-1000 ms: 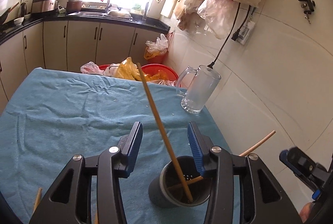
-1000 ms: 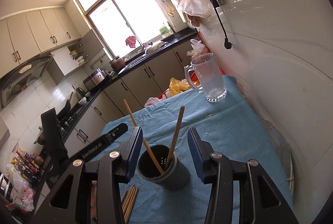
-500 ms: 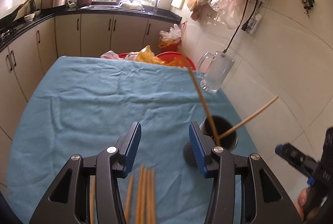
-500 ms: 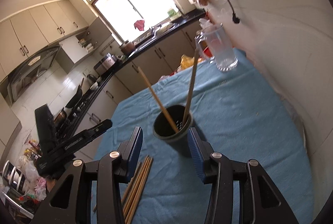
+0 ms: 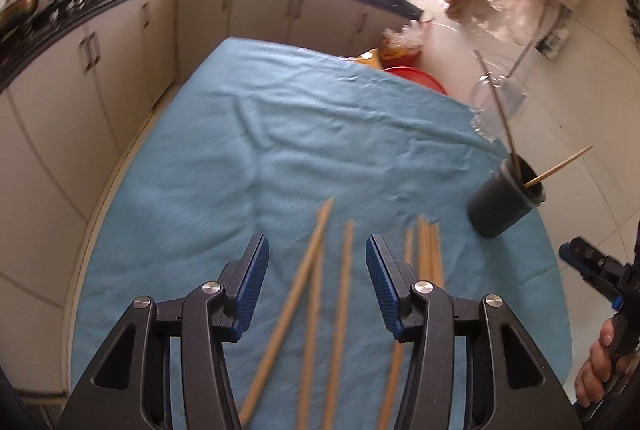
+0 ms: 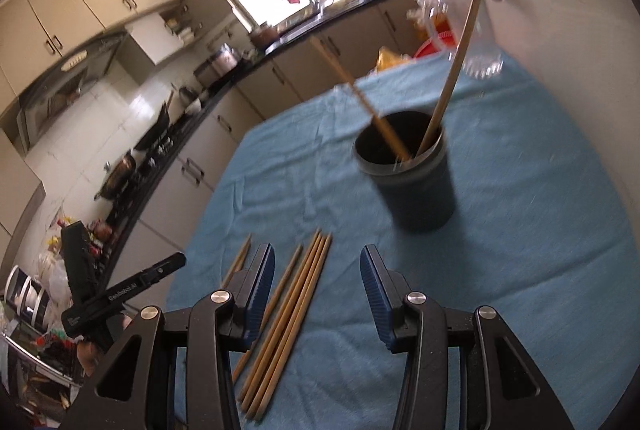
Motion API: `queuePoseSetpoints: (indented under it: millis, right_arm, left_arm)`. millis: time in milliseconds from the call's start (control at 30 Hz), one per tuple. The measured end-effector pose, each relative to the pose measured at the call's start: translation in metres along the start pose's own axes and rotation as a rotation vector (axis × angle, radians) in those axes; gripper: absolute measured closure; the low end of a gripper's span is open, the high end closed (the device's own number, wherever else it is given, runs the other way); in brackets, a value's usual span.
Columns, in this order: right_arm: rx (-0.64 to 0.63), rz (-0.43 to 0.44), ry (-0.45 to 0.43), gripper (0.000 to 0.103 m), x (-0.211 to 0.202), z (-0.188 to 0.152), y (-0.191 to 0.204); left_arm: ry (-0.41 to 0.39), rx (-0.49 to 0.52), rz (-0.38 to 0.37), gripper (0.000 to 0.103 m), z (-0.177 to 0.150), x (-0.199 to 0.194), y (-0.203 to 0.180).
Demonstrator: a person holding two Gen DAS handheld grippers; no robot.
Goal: Organize utensils
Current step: 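Withdraw both open tools back over the remaining chopsticks, then close the left tool on a chopstick while the right tool grasps another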
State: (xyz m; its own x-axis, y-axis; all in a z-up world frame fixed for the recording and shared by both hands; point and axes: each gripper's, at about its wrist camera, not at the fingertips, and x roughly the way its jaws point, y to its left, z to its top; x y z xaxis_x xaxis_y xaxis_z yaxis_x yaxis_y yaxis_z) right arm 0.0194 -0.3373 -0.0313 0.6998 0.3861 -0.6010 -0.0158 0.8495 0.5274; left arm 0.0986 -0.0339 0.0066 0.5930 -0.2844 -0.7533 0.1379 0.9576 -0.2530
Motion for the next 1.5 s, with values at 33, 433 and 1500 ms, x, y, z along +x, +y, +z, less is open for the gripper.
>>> queuePoseSetpoints:
  millis: [33, 433, 1500]
  right_arm:
    - [0.002, -0.001, 0.016, 0.054, 0.006, -0.005, 0.002]
    - [-0.045, -0.047, 0.164, 0.055, 0.055, -0.052, 0.031]
    - [-0.011, -0.195, 0.267, 0.069, 0.095, -0.029, 0.028]
  left_arm:
    - [0.011, -0.019, -0.002, 0.053, -0.006, -0.001, 0.009]
    - [0.110, -0.016, -0.008, 0.052, -0.053, 0.007, 0.027]
    - [0.219, -0.055, 0.088, 0.093, -0.006, 0.075, 0.030]
